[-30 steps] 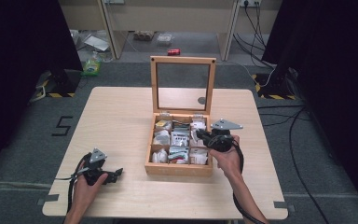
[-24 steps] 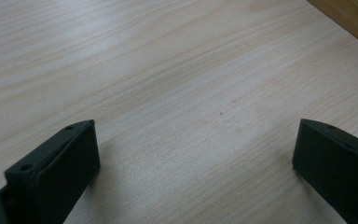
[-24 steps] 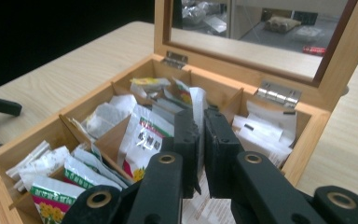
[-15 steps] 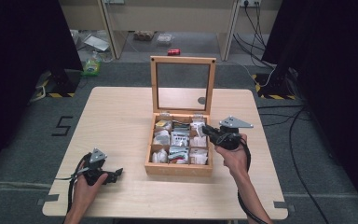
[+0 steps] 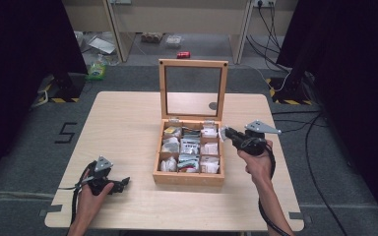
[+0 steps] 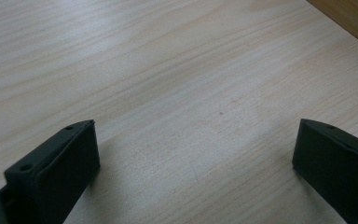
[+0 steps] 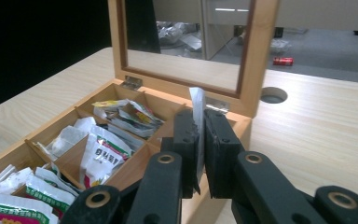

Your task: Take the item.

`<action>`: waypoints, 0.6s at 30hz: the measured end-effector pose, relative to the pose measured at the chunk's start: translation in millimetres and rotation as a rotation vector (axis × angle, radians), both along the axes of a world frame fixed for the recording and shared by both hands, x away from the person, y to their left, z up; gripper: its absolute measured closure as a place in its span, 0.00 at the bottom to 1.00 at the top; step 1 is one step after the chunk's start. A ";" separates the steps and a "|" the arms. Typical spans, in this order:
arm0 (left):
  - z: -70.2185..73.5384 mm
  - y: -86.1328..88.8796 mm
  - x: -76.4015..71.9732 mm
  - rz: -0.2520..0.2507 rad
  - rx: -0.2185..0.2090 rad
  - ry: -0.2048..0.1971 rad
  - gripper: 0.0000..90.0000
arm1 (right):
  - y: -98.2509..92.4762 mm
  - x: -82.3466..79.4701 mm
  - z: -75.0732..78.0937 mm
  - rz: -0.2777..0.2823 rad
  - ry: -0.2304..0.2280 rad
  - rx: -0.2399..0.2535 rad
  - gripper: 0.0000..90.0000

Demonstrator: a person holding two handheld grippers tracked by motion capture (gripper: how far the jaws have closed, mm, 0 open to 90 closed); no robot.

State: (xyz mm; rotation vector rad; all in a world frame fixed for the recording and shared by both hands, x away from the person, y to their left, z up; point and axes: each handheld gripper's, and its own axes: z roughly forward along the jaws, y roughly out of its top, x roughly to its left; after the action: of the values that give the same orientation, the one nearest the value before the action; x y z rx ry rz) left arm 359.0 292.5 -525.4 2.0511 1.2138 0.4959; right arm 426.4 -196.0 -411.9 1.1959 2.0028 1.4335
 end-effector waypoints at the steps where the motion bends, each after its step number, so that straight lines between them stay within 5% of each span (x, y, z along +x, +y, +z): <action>1: 0.0 0.0 0.0 0.000 0.000 0.000 0.00 | -2.2 -0.2 0.4 -0.003 -0.003 0.003 0.94; 18: 0.0 -0.1 0.0 0.001 -0.001 0.000 0.00 | -32.6 -4.0 -4.2 -0.072 0.010 -0.005 0.94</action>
State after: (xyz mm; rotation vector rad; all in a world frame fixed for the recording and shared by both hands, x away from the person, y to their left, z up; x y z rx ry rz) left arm 359.0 292.4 -525.4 2.0496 1.2145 0.4956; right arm 422.4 -228.6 -416.2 1.2623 1.9490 1.3892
